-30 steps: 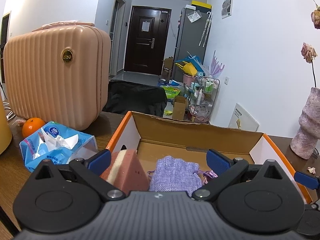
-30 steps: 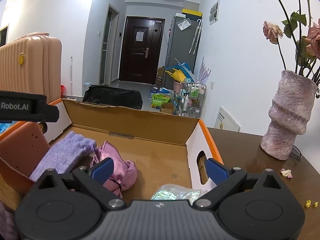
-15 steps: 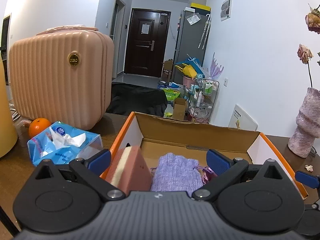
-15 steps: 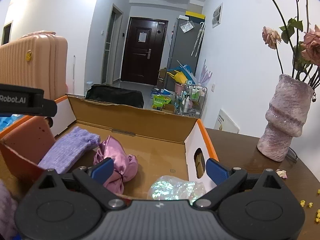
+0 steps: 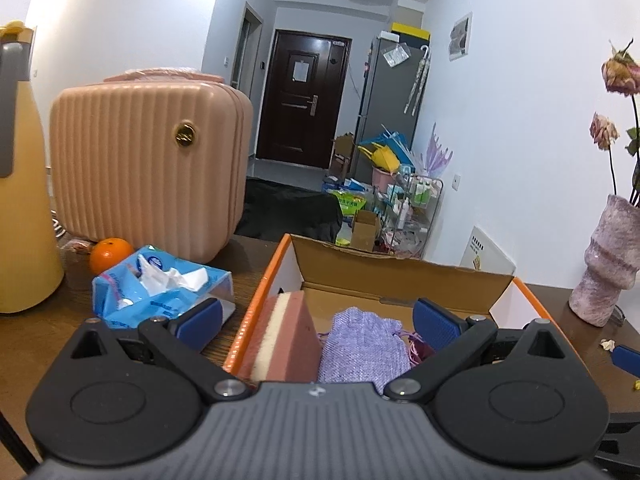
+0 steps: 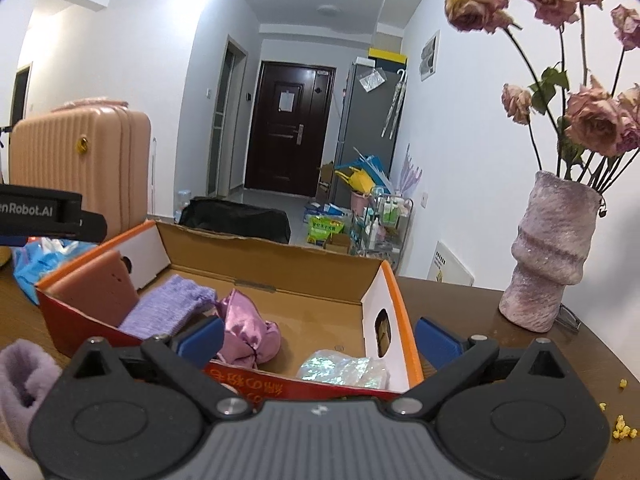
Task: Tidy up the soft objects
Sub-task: 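Withdraw both open grippers from the cardboard box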
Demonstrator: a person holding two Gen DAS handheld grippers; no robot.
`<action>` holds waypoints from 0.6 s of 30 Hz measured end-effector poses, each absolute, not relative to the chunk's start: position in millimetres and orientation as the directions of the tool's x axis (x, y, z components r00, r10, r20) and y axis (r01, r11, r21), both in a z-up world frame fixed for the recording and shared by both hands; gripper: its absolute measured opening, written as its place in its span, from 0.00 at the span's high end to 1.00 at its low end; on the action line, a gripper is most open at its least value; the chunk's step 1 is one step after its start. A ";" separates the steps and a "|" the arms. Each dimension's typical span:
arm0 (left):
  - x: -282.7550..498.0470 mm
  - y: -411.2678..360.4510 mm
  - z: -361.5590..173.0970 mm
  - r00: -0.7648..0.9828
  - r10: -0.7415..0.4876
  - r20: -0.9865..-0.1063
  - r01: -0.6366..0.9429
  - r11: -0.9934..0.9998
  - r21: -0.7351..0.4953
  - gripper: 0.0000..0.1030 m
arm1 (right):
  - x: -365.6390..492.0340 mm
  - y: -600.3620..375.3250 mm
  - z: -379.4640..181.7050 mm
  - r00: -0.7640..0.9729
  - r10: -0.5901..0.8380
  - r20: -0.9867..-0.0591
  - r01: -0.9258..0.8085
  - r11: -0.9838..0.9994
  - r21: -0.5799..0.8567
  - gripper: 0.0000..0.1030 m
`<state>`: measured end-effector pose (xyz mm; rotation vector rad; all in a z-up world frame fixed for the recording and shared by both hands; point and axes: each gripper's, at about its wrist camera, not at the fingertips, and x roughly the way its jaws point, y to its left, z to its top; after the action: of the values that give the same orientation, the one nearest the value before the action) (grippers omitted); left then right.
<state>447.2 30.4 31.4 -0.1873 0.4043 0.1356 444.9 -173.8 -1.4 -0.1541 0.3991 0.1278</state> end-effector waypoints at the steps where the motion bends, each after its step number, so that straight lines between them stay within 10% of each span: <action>1: 443.8 31.4 33.1 0.913 0.097 -0.397 -0.171 0.973 -0.156 0.00 | 442.3 -174.3 -0.3 0.915 0.095 -0.392 -0.154 0.980 -0.123 0.01; 18: 396.6 46.3 39.9 0.919 0.121 -0.374 -0.190 0.970 -0.151 0.00 | 386.7 -192.6 5.3 0.932 0.110 -0.345 -0.148 0.985 -0.088 0.00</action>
<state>396.6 46.3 39.9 -0.1870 0.3717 0.1606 386.7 -192.6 5.3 -0.1132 0.3464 0.1322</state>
